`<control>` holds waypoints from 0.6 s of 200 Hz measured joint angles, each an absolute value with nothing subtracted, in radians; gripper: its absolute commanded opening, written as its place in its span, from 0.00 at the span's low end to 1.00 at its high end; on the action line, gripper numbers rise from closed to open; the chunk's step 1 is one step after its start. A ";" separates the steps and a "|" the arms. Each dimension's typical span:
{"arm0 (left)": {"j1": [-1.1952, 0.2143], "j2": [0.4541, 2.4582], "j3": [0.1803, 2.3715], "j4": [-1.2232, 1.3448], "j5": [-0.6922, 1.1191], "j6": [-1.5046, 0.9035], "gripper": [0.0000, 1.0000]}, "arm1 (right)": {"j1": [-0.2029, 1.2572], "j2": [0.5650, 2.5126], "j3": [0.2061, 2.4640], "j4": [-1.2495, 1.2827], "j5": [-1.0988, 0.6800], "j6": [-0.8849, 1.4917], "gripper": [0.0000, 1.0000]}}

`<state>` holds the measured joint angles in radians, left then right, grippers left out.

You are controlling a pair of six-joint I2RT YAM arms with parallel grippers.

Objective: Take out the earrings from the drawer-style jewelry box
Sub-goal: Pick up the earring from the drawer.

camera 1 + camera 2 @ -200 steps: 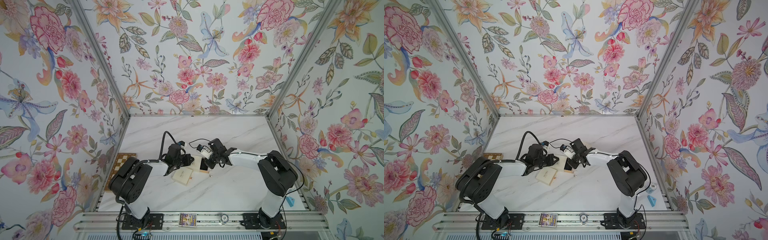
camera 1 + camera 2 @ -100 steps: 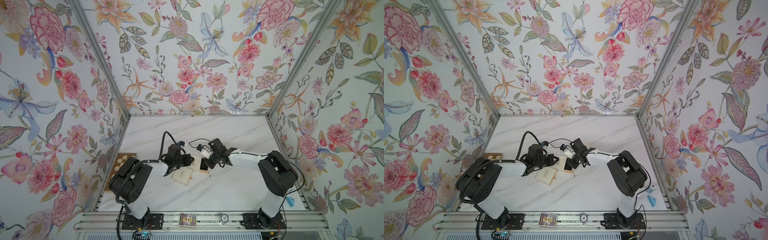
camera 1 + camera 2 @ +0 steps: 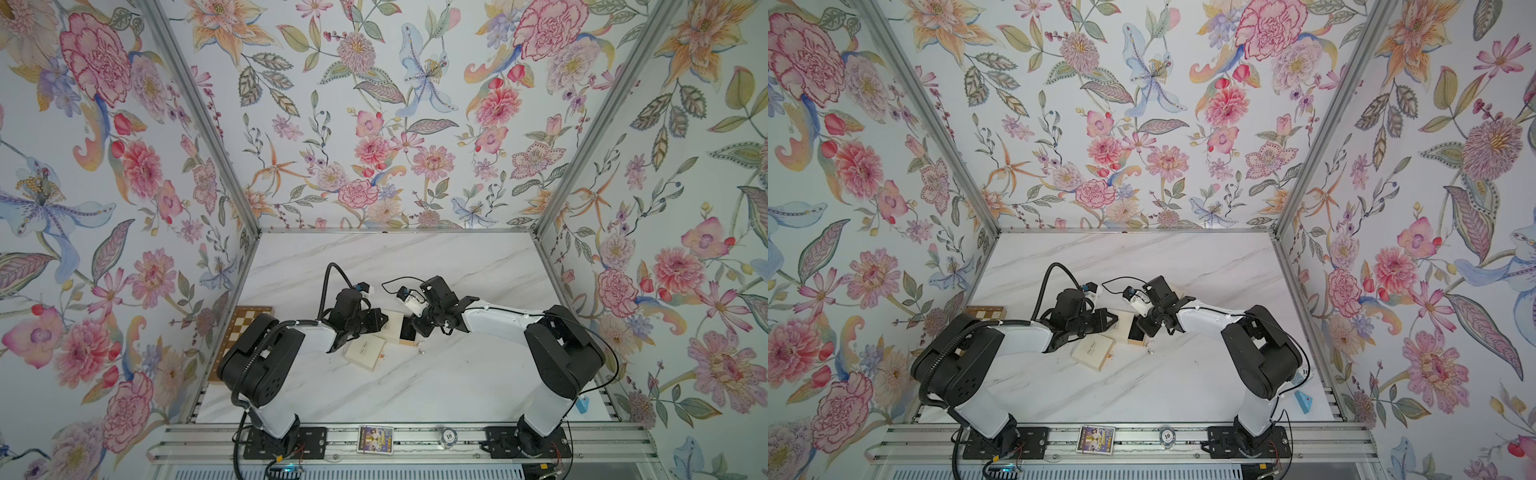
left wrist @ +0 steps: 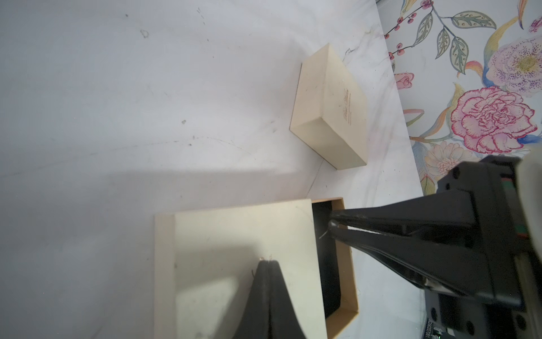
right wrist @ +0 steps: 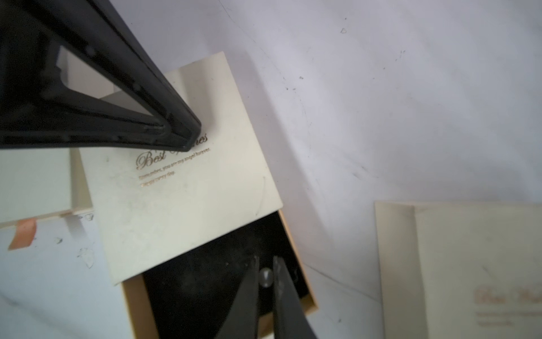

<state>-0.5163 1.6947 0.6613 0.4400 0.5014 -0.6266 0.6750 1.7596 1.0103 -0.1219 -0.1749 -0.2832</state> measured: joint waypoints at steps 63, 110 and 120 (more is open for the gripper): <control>-0.516 1.695 0.661 0.440 0.501 -0.627 0.00 | 0.668 1.709 0.956 -0.104 -0.166 -0.261 0.12; -0.516 1.695 0.661 0.440 0.501 -0.627 0.00 | 0.645 1.598 0.876 -0.067 -0.160 -0.215 0.12; -0.516 1.695 0.661 0.440 0.501 -0.627 0.00 | 0.637 1.576 0.854 -0.055 -0.160 -0.201 0.12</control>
